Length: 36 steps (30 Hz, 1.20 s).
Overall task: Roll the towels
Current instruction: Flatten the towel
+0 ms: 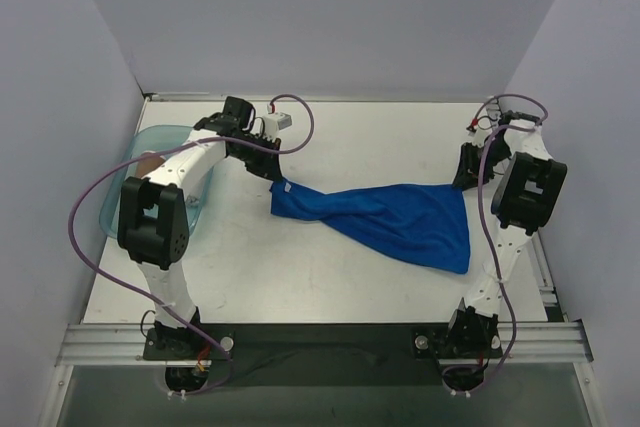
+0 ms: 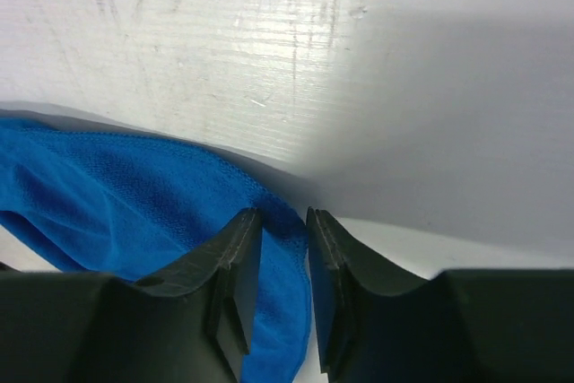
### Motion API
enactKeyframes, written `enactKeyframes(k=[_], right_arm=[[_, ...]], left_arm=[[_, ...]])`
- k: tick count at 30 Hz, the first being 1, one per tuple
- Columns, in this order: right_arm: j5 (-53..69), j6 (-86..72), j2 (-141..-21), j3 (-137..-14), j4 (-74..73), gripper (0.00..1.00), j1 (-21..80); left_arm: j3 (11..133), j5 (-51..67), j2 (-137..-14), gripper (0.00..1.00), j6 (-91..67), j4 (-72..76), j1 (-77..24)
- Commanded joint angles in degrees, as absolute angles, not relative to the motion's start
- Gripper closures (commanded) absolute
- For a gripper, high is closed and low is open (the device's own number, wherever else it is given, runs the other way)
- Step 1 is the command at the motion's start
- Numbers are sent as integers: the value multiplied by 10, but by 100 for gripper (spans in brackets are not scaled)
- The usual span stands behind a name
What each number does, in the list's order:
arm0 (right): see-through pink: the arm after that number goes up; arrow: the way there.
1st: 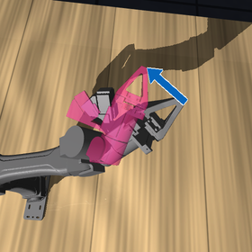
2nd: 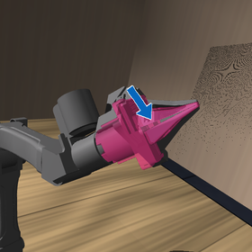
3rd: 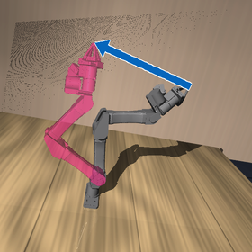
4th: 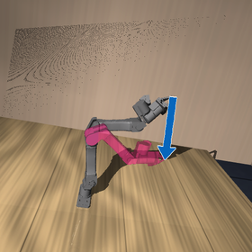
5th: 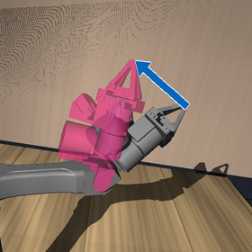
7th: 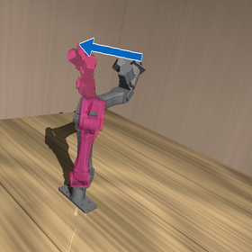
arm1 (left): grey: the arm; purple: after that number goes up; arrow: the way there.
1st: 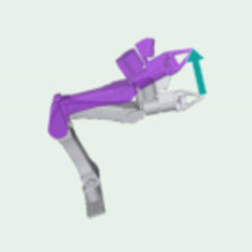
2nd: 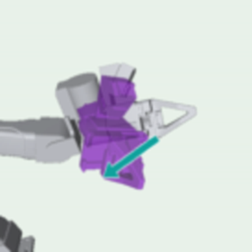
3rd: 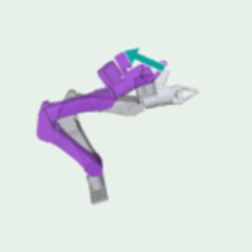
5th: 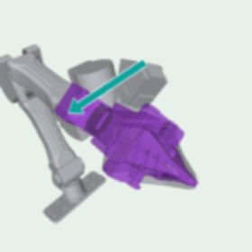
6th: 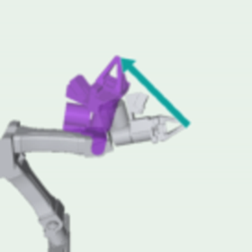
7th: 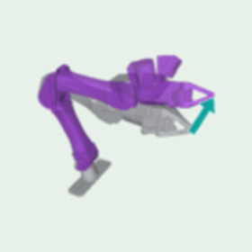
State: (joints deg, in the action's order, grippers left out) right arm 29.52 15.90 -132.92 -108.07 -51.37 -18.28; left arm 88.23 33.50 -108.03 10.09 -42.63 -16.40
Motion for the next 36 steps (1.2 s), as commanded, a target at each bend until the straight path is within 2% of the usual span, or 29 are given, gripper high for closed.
enactKeyframes(k=[1, 2, 4, 19, 31, 36], right_arm=[[335, 145, -1331, -1100, -537, 78, -180], [342, 144, -1327, -1100, -538, 90, -181], [360, 144, -1311, -1094, -539, 100, -185], [462, 207, -1007, -1020, -548, 100, -274], [504, 326, -718, -855, -581, 100, -365], [540, 366, -607, -821, -583, 100, -455]], left_arm=[[913, 355, -1084, 100, 90, -406, -161], [915, 355, -1082, 100, 89, -406, -160], [916, 357, -1078, 100, 84, -405, -158], [927, 325, -930, 100, 112, -423, -98], [761, 307, -656, 100, 114, -422, -70], [714, 308, -528, 100, 93, -451, -65]])
